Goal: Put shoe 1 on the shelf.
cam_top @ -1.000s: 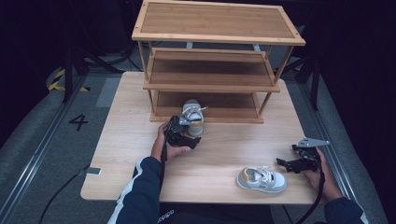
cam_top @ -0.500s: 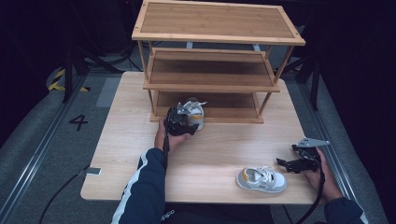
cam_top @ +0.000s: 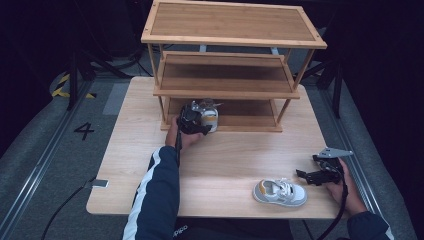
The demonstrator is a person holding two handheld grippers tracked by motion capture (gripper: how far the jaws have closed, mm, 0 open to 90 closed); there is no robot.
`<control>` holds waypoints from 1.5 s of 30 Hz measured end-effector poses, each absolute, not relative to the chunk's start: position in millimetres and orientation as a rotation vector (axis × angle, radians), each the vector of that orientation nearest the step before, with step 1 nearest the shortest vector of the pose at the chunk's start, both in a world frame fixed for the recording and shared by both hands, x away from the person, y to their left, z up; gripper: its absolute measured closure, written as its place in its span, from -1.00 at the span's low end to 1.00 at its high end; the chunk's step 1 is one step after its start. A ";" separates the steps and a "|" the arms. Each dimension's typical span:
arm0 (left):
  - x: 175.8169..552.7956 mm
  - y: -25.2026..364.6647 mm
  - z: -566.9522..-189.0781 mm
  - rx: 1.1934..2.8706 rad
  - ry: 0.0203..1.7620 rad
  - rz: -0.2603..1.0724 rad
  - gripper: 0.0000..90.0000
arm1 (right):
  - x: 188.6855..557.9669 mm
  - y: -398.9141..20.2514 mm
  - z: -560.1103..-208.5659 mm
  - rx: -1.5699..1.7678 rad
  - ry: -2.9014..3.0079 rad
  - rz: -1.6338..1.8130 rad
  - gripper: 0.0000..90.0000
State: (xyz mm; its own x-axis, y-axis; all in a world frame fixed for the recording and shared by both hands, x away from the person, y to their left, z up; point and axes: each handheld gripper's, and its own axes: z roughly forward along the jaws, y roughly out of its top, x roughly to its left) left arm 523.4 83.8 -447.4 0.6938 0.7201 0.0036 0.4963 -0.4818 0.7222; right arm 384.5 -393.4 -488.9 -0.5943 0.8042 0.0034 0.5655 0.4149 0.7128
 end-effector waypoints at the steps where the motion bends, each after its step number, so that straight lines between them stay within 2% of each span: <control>1: 529.3 84.8 -447.8 2.189 0.940 0.375 -0.13 | 384.5 -393.5 -489.0 1.180 2.336 0.981 -0.99; 2: 527.8 80.7 -449.7 2.139 1.007 0.290 -0.13 | 384.5 -393.5 -488.9 1.180 2.336 0.981 -0.99; 3: 527.8 80.7 -449.7 2.139 1.007 0.290 -0.12 | 384.5 -393.5 -488.9 1.180 2.336 0.981 -0.99; 4: 543.2 88.8 -445.9 2.265 0.794 0.443 -0.12 | 384.5 -393.4 -489.0 1.180 2.335 0.981 -0.99; 9: 549.5 76.5 -450.3 2.217 0.883 0.423 -0.11 | 384.6 -393.5 -489.0 1.180 2.336 0.981 -0.99; 11: 552.8 73.1 -452.9 2.212 0.887 0.430 -0.10 | 384.6 -393.6 -489.0 1.177 2.336 0.981 -0.99; 12: 557.0 77.7 -451.4 2.257 0.822 0.484 -0.10 | 384.4 -393.6 -488.9 1.177 2.336 0.981 -0.99; 13: 556.6 77.9 -452.0 2.244 0.821 0.469 -0.11 | 384.1 -393.6 -488.9 1.179 2.337 0.981 -0.99; 14: 551.6 75.8 -454.3 2.188 0.895 0.418 -0.10 | 383.9 -393.6 -488.9 1.180 2.336 0.981 -0.99; 16: 547.4 78.7 -454.0 2.180 0.906 0.422 -0.04 | 383.9 -393.6 -488.9 1.179 2.336 0.982 -0.99; 18: 540.1 82.3 -452.5 2.170 0.910 0.411 -0.10 | 383.9 -393.6 -488.9 1.180 2.337 0.982 -0.99; 19: 540.1 82.3 -452.5 2.170 0.910 0.411 -0.12 | 383.9 -393.6 -488.9 1.180 2.337 0.982 -0.99; 20: 541.8 87.4 -449.9 2.214 0.794 0.449 -0.12 | 383.9 -393.6 -488.9 1.180 2.337 0.982 -0.99; 21: 524.2 84.1 -451.3 2.180 0.901 0.363 -0.15 | 383.9 -393.7 -488.8 1.180 2.337 0.982 -0.99; 27: 492.7 92.6 -444.3 2.277 0.801 0.362 -0.22 | 384.4 -394.4 -488.0 1.179 2.348 0.972 -0.98; 29: 469.9 100.6 -440.5 2.293 0.764 0.355 -0.22 | 384.6 -395.8 -485.2 1.211 2.338 0.947 -0.84; 30: 469.9 100.6 -440.5 2.293 0.764 0.355 -0.23 | 384.6 -395.8 -485.2 1.211 2.338 0.947 -0.84; 31: 461.3 102.8 -440.5 2.289 0.760 0.355 -0.23 | 384.6 -396.2 -483.5 1.233 2.328 0.939 -0.72; 32: 448.2 108.6 -440.1 2.315 0.730 0.360 -0.26 | 383.9 -396.8 -478.9 1.269 2.308 0.933 -0.51; 35: 431.4 118.5 -439.6 2.340 0.715 0.360 -0.29 | 381.9 -396.5 -473.1 1.291 2.297 0.951 -0.69; 36: 418.7 127.4 -439.6 2.361 0.704 0.374 -0.30 | 378.3 -394.9 -464.8 1.285 2.285 0.998 -0.57; 39: 404.0 139.7 -442.1 2.360 0.708 0.376 -0.30 | 373.8 -390.7 -455.4 1.269 2.293 1.007 -0.63; 40: 393.2 150.5 -445.6 2.383 0.728 0.382 -0.31 | 368.2 -385.5 -446.0 1.240 2.308 1.074 -0.55; 42: 386.4 157.8 -448.2 2.380 0.750 0.373 -0.32 | 365.1 -380.7 -441.3 1.216 2.319 1.072 -0.55; 44: 369.8 173.9 -453.7 2.341 0.781 0.353 -0.34 | 356.6 -365.1 -427.4 1.177 2.334 1.086 -0.37; 45: 365.5 178.7 -454.5 2.325 0.789 0.351 -0.35 | 354.1 -358.8 -423.9 1.166 2.340 1.103 -0.35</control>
State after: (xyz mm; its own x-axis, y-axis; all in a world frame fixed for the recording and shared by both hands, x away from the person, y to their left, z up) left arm 365.5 178.7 -454.5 0.7832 0.6204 0.0418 0.4468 -0.6083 0.6560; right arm 354.1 -358.8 -423.9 -0.6244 0.7784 0.0654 0.5457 0.3749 0.7494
